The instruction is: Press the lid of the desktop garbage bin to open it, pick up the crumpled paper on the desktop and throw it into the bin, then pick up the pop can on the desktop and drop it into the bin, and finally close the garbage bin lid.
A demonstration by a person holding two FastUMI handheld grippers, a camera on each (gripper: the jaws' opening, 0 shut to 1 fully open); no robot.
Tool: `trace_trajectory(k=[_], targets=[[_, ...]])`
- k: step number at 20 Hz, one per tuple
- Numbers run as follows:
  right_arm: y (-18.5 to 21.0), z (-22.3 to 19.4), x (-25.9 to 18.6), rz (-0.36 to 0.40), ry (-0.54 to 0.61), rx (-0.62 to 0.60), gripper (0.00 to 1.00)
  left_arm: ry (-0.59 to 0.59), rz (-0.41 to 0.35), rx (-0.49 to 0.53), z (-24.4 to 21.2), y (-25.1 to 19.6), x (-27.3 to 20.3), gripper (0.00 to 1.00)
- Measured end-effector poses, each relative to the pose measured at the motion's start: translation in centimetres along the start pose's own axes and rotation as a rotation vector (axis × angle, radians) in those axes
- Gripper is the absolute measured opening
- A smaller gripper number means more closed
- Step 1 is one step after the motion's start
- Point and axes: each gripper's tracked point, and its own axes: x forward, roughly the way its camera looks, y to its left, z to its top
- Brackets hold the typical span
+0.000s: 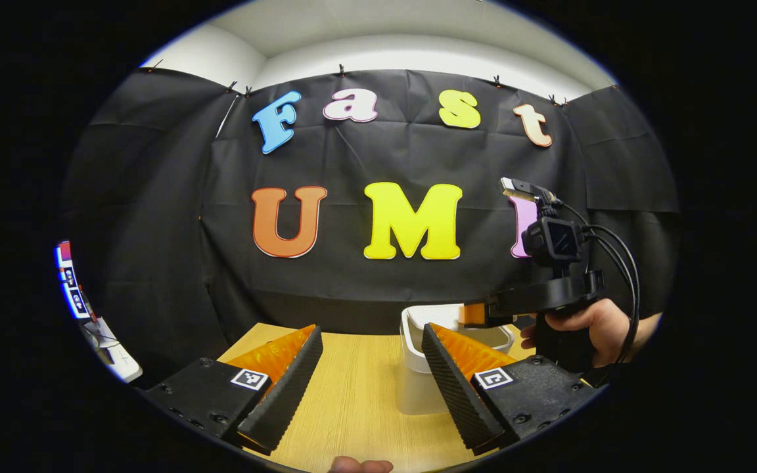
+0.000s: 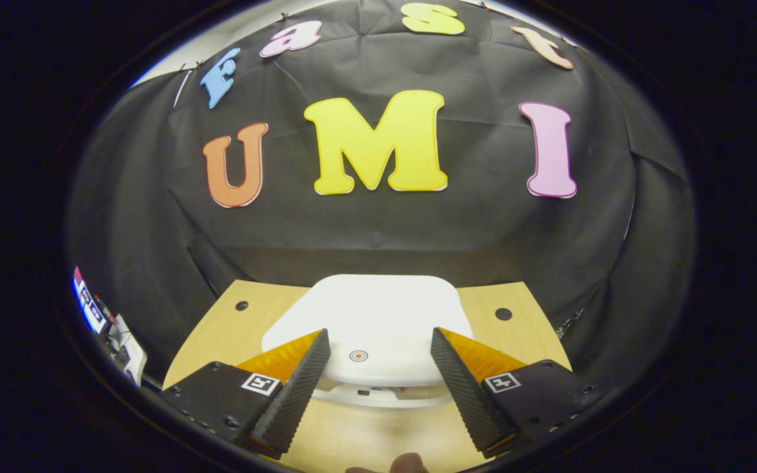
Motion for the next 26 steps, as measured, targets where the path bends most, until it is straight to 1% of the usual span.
trace_trajectory(k=[3,4,5,16,19,20,21,22,23,24,26], targets=[[0.0,-1.1,0.4,-0.003,0.012,-0.01,0.97,0.003,0.0,-0.002,-0.2,0.2,-0.2,0.98],[0.0,-1.4,0.5,-0.005,0.014,-0.015,0.94,0.003,0.0,-0.001,-0.2,0.2,-0.2,0.98],[0.0,-1.7,0.6,-0.006,0.017,-0.02,0.97,0.003,0.0,-0.001,-0.2,0.1,-0.1,0.98],[0.0,-3.4,1.2,-0.009,0.039,-0.052,0.98,0.012,-0.001,-0.001,-0.8,-0.2,0.8,0.98],[0.0,-3.5,1.4,-0.002,0.018,-0.056,0.98,0.017,-0.002,-0.003,-1.1,-0.4,1.1,0.98],[0.0,-3.8,1.5,0.002,0.021,-0.063,0.96,0.019,-0.004,-0.005,-1.2,-0.5,1.2,0.98],[0.1,-4.2,1.4,0.009,0.013,-0.078,0.99,0.022,-0.005,-0.006,-1.2,-0.6,1.2,0.98],[-0.1,-4.8,1.6,0.008,0.02,-0.088,1.0,0.024,-0.008,-0.008,-1.3,-0.7,1.4,0.98],[-0.1,-4.8,1.7,0.011,0.017,-0.071,0.99,0.026,-0.012,-0.013,-1.4,-0.9,1.4,0.98],[-0.1,-4.6,1.6,0.013,-0.019,-0.053,1.0,0.03,-0.016,-0.017,-1.5,-1.0,1.4,0.98],[-0.2,-5.1,1.6,0.012,-0.065,-0.063,1.0,0.028,-0.021,-0.015,-1.4,-1.0,1.5,0.98]])
